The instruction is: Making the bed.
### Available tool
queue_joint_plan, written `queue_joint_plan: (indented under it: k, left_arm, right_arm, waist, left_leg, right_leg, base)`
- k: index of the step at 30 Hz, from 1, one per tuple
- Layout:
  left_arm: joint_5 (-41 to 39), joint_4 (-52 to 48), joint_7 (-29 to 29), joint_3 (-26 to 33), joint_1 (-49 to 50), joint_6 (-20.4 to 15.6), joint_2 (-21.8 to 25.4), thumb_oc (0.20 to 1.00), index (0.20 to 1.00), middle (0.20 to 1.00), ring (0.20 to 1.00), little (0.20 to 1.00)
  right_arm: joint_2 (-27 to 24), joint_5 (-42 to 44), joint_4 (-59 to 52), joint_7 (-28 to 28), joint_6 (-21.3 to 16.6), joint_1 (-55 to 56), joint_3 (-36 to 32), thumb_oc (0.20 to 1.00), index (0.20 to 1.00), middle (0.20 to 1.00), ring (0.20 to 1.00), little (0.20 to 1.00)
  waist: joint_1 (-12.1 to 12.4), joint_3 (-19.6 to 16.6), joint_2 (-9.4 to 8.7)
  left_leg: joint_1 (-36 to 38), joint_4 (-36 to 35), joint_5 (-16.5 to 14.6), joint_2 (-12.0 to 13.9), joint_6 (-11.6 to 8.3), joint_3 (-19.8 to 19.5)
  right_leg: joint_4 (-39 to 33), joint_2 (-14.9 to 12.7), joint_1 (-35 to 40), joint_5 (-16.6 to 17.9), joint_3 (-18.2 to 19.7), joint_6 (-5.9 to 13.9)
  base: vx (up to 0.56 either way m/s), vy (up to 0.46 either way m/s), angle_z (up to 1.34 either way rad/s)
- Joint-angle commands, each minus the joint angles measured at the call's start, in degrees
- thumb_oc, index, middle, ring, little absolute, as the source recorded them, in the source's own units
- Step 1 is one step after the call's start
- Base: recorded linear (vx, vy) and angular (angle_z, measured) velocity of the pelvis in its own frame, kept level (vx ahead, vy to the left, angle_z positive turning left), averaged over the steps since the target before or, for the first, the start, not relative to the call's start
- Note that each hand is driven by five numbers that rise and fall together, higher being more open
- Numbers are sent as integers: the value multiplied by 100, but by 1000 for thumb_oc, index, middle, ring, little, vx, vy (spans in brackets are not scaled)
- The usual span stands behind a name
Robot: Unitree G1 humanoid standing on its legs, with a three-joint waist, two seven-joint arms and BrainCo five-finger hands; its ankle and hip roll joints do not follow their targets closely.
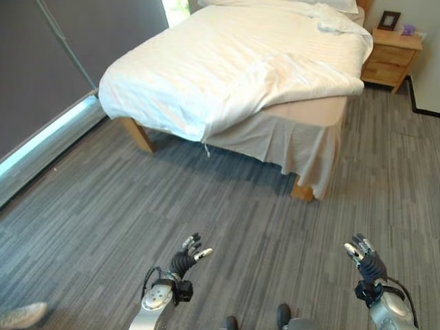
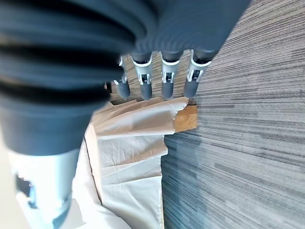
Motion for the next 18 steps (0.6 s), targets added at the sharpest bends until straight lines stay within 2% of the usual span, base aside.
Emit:
queue_joint_plan:
  k: [1,5,8,9,10,11,13,14,16,17,18]
  left_arm:
    - [-61,112,281,596,-193,-256,212,1000,1000,1000,1000,1000]
    - [40,97,135,523,-75,-218,220,1000,1000,1000,1000,1000]
    - [-107,-8,172,516,-184,-279,214,1000,1000,1000,1000,1000]
    - [-150,-24,212,525,-244,-299,221,1000,1000,1000,1000,1000]
    - [-181,-9,273,538,-332,-319,246,1000,1000,1000,1000,1000]
    - [-181,-6,273,539,-337,-320,246,1000,1000,1000,1000,1000]
    - [-93,27,320,576,-372,-316,300,1000,1000,1000,1000,1000]
    - [-93,29,320,577,-376,-316,300,1000,1000,1000,1000,1000]
    - [-60,-19,322,664,-316,-318,367,1000,1000,1000,1000,1000]
    - [-60,-18,322,664,-316,-319,366,1000,1000,1000,1000,1000]
    - [-47,-8,315,693,-313,-324,378,1000,1000,1000,1000,1000]
  right_arm:
    - [-52,-157,-168,111,-6,-147,104,1000,1000,1000,1000,1000]
    - [-203,-682,-229,214,148,-110,249,1000,1000,1000,1000,1000]
    - [-65,-522,-295,181,38,-231,243,1000,1000,1000,1000,1000]
    - [-40,-524,-309,148,-4,-281,252,1000,1000,1000,1000,1000]
    - [-12,-554,-314,78,-45,-382,294,1000,1000,1000,1000,1000]
    - [-11,-555,-314,77,-45,-386,294,1000,1000,1000,1000,1000]
    - [48,-535,-335,40,-60,-419,304,1000,1000,1000,1000,1000]
    - [49,-536,-337,39,-59,-422,304,1000,1000,1000,1000,1000]
    - [67,-616,-382,66,-52,-344,307,1000,1000,1000,1000,1000]
    - [67,-617,-383,65,-51,-343,307,1000,1000,1000,1000,1000]
    - [36,-783,-371,41,-36,-333,288,1000,1000,1000,1000,1000]
  waist:
    - [152,-135,-378]
    - [200,-153,-441]
    - [233,-81,-478]
    - [232,-41,-476]
    - [210,89,-446]
    - [222,88,-450]
    - [165,246,-397]
    - [181,245,-407]
    - [93,426,-201]
    - [96,424,-205]
    - [73,404,-234]
  left_leg:
    - [-1,-110,381,114,-199,-409]
    - [-8,-110,360,2,-112,-483]
    - [-42,74,246,-52,-29,-513]
    - [-56,128,201,-60,11,-507]
    - [-33,145,172,-63,84,-451]
    - [-38,147,171,-68,86,-438]
    - [17,166,136,-60,182,-340]
    - [13,168,134,-70,186,-321]
    - [171,161,86,56,231,-237]
    - [172,158,84,52,230,-233]
    - [248,135,35,29,201,-203]
  right_leg:
    - [-325,-609,413,406,-380,363]
    - [-321,-696,459,439,-341,391]
    - [-159,-772,414,416,-240,414]
    - [14,-811,321,407,-217,427]
    - [535,-829,47,472,-126,485]
    - [562,-833,23,461,-108,488]
    - [1498,-840,-435,870,24,581]
    - [1535,-847,-467,857,52,586]
    - [2591,-812,-1043,948,56,583]
    - [2610,-815,-1055,936,63,583]
    - [2340,-873,-1087,905,-53,577]
  base:
    - [-86,152,8]
    - [-17,94,19]
    - [-14,75,-1]
    - [-64,77,-5]
    - [-65,78,-4]
    - [-66,86,-13]
    - [-35,75,-29]
    - [-30,109,-40]
    - [52,104,-29]
    - [158,19,-42]
    - [293,-95,-32]
